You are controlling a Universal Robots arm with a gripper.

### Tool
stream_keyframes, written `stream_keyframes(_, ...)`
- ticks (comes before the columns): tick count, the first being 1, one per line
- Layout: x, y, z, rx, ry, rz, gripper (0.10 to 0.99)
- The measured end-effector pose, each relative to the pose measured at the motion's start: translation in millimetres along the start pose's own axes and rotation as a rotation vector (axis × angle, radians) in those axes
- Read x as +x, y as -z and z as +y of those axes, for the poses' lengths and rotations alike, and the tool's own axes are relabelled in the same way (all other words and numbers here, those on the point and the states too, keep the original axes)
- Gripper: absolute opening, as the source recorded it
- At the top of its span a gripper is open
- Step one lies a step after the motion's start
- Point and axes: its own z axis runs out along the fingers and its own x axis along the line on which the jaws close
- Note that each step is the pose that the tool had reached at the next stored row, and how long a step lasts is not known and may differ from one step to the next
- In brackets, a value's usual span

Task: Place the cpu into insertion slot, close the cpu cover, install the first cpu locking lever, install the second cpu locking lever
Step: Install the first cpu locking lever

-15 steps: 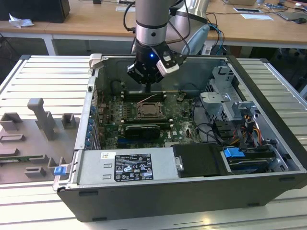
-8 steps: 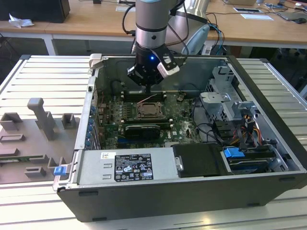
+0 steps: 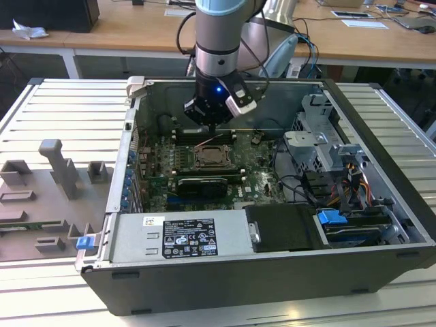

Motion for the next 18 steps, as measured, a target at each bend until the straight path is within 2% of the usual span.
stream_keyframes(12,-11.1,-14.4,-1.1,0.0,0.0,0.0,0.106)
stream_keyframes(18,-12.6,-21.3,-1.2,0.001,0.0,0.0,0.106)
